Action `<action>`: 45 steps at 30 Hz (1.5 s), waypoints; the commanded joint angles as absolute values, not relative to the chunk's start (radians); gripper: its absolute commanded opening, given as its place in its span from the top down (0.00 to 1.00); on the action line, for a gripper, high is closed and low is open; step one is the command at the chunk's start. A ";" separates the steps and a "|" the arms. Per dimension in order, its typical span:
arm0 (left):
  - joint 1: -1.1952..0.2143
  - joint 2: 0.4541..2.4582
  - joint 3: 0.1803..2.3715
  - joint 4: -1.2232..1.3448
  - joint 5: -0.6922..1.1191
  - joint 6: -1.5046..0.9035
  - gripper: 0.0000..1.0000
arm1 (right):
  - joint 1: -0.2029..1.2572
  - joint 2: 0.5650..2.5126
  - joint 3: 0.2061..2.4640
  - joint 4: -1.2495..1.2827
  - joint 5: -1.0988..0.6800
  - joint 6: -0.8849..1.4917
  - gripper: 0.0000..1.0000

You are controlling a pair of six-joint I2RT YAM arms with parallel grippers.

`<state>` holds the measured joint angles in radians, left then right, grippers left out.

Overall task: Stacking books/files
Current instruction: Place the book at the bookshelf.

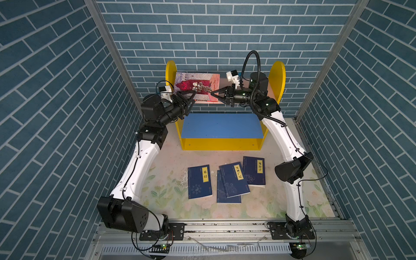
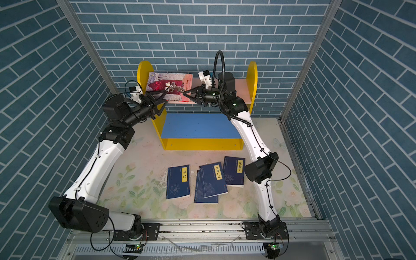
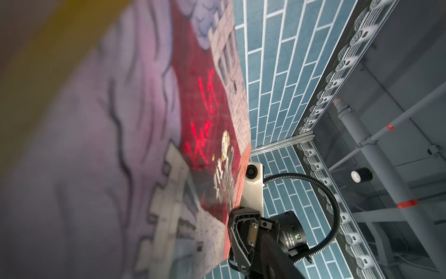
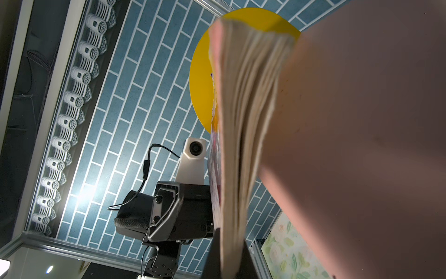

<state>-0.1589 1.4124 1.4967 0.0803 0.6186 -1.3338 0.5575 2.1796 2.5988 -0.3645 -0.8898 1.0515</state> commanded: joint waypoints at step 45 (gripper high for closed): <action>-0.202 1.421 1.450 0.183 0.595 -1.468 0.94 | 0.589 2.209 2.614 -0.304 -0.902 1.110 1.00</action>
<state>-0.1963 1.4208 1.4372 0.1307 0.5949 -1.4448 0.5827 2.2066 2.5988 -0.3298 -0.8742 1.1030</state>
